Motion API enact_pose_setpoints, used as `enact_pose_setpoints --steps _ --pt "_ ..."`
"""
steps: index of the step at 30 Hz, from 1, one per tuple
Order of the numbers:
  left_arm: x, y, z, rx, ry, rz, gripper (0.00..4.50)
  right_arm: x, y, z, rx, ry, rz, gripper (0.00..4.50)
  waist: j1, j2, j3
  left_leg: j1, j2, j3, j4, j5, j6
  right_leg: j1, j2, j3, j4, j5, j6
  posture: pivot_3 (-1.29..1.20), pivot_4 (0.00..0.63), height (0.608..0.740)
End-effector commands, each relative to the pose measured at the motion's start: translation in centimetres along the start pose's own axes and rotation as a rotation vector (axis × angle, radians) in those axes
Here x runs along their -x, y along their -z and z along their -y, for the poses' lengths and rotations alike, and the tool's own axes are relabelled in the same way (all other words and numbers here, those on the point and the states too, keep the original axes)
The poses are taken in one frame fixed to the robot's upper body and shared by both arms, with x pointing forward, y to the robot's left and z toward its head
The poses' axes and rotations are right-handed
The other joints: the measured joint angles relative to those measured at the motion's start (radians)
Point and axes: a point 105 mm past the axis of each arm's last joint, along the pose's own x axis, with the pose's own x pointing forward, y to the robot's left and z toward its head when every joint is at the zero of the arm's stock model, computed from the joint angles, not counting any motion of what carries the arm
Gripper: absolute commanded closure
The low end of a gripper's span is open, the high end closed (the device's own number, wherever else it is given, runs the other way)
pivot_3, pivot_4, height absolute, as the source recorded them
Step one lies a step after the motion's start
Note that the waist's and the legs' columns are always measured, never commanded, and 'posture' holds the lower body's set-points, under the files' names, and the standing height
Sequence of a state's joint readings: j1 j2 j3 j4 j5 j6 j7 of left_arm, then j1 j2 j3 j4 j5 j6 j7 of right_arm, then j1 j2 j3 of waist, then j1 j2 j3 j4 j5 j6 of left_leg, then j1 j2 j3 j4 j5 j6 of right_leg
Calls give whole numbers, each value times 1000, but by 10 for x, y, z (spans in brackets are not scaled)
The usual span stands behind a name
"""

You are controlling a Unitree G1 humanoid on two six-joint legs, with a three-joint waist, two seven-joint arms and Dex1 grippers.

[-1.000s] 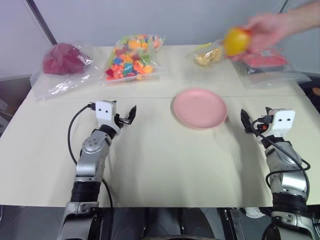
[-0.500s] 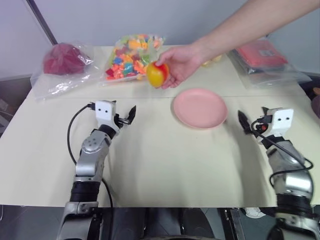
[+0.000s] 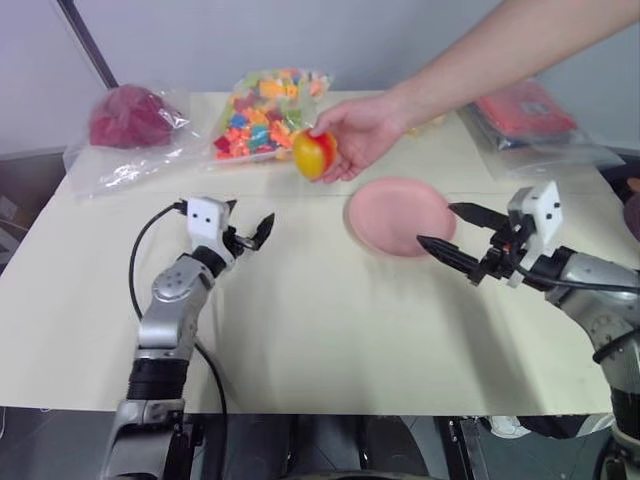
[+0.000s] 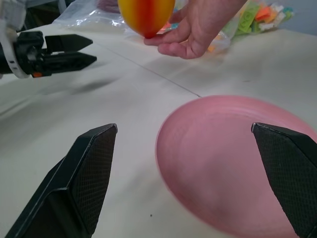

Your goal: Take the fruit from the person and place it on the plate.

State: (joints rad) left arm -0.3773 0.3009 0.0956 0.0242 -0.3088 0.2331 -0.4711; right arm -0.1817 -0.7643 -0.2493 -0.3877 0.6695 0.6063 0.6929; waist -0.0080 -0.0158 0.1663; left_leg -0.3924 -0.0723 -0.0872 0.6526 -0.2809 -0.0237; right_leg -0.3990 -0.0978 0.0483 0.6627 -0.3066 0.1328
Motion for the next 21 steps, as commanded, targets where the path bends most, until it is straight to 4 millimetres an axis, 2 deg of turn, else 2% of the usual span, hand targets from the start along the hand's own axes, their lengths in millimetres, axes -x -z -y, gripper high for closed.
enact_pose_setpoints --steps 1,3,8,21 --pt "-9 -44 11 0 102 118 0 -2 -7 1 37 13 23 62 1 0 0 0 0 0 0 0 0 0 0 0 0 0 0 0 150 740" --pt "-15 -52 20 13 161 136 0 -2 -5 3 49 23 19 62 0 0 0 0 0 0 0 0 0 0 0 0 0 0 0 0 150 740" --pt "-24 -55 36 47 260 138 0 -3 -4 7 67 55 23 62 -5 0 0 0 0 0 -1 1 -2 0 0 0 0 0 0 0 150 740" --pt "-61 -70 52 77 292 199 0 -5 2 5 61 99 40 62 -1 -1 1 0 0 0 0 2 -3 0 0 0 0 0 0 0 150 740"
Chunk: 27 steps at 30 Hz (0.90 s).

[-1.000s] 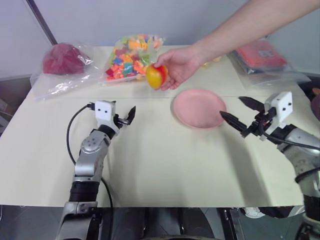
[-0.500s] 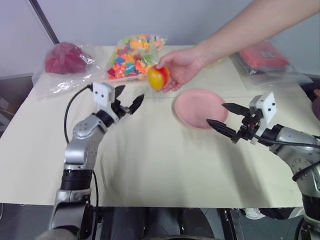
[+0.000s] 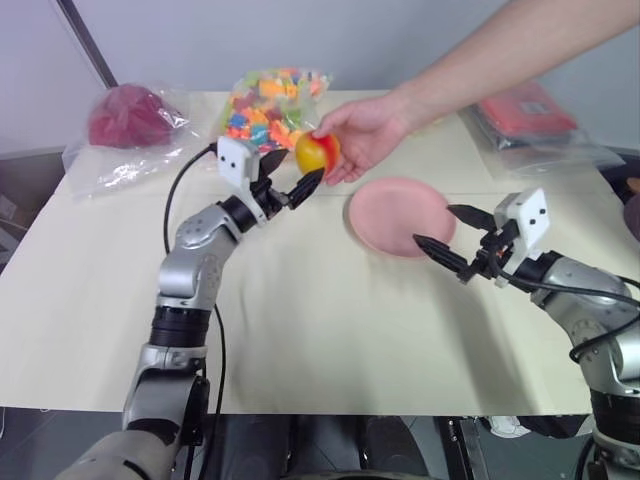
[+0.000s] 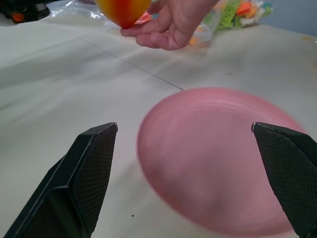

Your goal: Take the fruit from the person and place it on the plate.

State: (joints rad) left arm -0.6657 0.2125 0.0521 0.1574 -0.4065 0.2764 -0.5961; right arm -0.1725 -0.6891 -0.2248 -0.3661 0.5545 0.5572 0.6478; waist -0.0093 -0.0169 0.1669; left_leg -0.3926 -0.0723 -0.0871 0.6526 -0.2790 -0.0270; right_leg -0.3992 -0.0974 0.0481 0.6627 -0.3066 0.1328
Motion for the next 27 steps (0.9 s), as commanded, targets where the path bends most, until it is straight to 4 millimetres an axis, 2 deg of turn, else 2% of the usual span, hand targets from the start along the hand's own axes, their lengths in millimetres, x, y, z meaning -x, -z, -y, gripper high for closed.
enact_pose_setpoints --steps 1,9,13,14,20,22,25,27 --pt "-10 -11 5 -37 22 42 0 1 -12 -1 38 13 46 62 -1 0 0 0 0 0 0 0 0 0 0 0 0 0 0 0 150 740" --pt "-21 -6 7 -53 24 34 0 1 -11 0 38 43 57 62 -1 0 0 0 0 0 0 0 0 0 0 0 0 0 0 0 150 740" --pt "-20 -7 7 -54 26 39 1181 1 -10 0 36 52 60 0 -1 0 0 0 0 0 0 0 0 0 0 0 0 0 0 0 150 740" --pt "-20 -7 7 -54 26 39 1242 1 -10 0 36 53 61 0 -1 0 0 0 0 0 0 0 0 0 0 0 0 0 0 0 150 740" --pt "-20 -9 4 -58 11 41 1242 1 -10 1 37 60 63 0 -1 0 0 0 0 0 0 0 0 0 0 0 0 0 0 0 150 740" --pt "-21 1 -1 -83 -8 -23 1242 1 -11 2 39 62 65 0 -1 0 0 0 0 0 0 0 0 0 0 0 0 0 0 0 150 740" --pt "-21 20 5 -182 55 -95 1242 2 -11 3 42 69 66 0 -1 0 0 0 0 0 0 0 0 0 0 0 0 0 0 0 150 740" --pt "-32 25 10 -161 79 -88 1242 1 -11 3 41 72 67 0 1 0 0 0 0 0 0 0 0 0 0 0 0 0 0 0 150 740"
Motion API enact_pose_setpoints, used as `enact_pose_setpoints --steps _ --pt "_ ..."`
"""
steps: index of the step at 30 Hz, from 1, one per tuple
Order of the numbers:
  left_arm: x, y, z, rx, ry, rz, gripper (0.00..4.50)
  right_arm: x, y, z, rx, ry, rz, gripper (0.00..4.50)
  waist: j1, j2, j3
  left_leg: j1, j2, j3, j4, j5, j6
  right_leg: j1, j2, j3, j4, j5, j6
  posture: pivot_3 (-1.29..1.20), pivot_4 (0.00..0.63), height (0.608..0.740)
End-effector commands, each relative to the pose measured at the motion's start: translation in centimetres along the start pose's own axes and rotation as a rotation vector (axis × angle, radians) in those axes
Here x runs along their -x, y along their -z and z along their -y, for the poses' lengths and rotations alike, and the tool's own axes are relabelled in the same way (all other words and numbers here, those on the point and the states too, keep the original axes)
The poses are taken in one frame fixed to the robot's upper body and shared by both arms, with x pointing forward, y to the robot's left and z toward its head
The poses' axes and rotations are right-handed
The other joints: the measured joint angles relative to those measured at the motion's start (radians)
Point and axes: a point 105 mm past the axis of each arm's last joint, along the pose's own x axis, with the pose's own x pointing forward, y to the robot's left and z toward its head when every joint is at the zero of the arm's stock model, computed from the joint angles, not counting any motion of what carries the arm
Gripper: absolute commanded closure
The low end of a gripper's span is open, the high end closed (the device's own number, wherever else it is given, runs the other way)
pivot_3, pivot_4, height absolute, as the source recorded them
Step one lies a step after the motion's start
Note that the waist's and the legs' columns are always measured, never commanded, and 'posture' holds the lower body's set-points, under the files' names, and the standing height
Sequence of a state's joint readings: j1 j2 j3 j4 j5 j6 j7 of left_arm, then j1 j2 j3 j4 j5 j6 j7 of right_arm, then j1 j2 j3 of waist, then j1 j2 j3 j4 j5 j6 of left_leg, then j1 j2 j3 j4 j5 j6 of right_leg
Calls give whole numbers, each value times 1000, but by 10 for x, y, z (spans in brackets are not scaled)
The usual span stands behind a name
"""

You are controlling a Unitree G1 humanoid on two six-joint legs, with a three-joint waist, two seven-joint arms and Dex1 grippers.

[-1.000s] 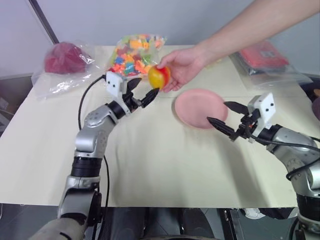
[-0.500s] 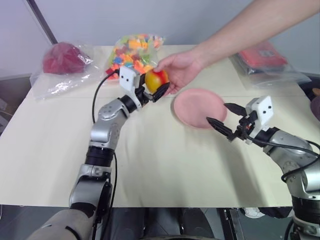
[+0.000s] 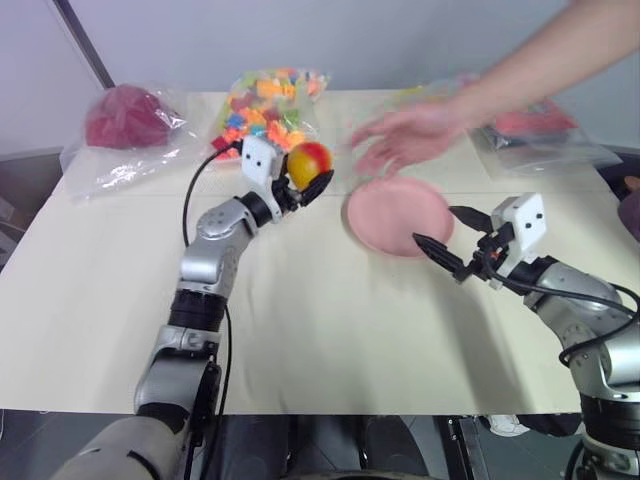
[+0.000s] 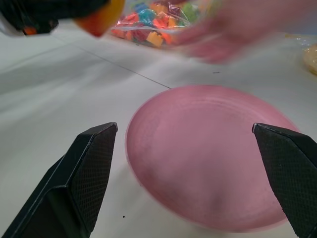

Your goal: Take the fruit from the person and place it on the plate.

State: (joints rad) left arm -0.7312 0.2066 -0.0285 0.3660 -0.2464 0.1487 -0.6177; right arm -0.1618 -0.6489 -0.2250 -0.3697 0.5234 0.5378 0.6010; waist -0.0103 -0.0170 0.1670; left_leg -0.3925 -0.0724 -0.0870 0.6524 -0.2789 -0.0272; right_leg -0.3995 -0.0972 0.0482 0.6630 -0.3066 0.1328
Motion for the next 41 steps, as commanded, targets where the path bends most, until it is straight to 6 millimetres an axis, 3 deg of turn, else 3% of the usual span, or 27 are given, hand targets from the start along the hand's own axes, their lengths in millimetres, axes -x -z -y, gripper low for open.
enact_pose_setpoints --steps 1,10,16,18,19,26,30,34,37,41 --pt "-23 -12 13 -30 64 51 1242 3 -14 1 42 14 51 0 7 -1 1 0 0 0 0 0 0 0 0 0 0 0 0 0 150 740" --pt "-76 -13 50 -111 232 -3 1242 14 -10 5 40 71 29 0 21 -2 1 -2 -1 0 2 -1 1 0 0 0 -1 1 1 0 150 740" --pt "-86 8 77 -87 340 -97 1242 22 -8 5 42 104 23 0 17 -2 1 -2 -1 1 2 -2 4 0 0 0 0 0 1 0 150 740" --pt "-89 7 82 -60 352 -92 208 24 -9 6 42 115 25 0 16 -2 1 -2 -1 1 2 -2 4 0 0 0 0 0 1 0 150 740" --pt "-90 6 84 -53 358 -90 40 24 -9 6 43 119 25 0 17 -2 1 -2 -1 1 2 -2 4 0 0 0 0 0 1 0 150 740" --pt "-93 5 89 -82 358 -81 40 24 -10 7 48 121 28 0 17 -2 1 -2 -1 1 2 -2 4 0 0 0 0 0 1 0 150 740" --pt "-96 -12 77 -97 291 -11 40 23 -12 11 55 128 31 0 17 -2 1 -2 -1 1 2 -2 4 0 0 0 0 0 1 0 150 740" --pt "-87 -46 31 -21 129 119 40 20 -12 20 66 167 48 0 10 -2 1 -2 0 1 2 -2 4 -1 0 0 0 0 1 0 150 740" --pt "-61 -53 -8 12 22 161 40 20 -12 33 70 226 69 0 -2 -2 1 -2 0 1 2 -1 2 -2 0 0 1 0 1 0 150 740" --pt "-15 -39 -36 7 -79 131 40 23 -14 51 83 305 101 0 -9 -1 0 0 0 2 0 -1 1 -2 0 2 2 0 1 0 150 740"
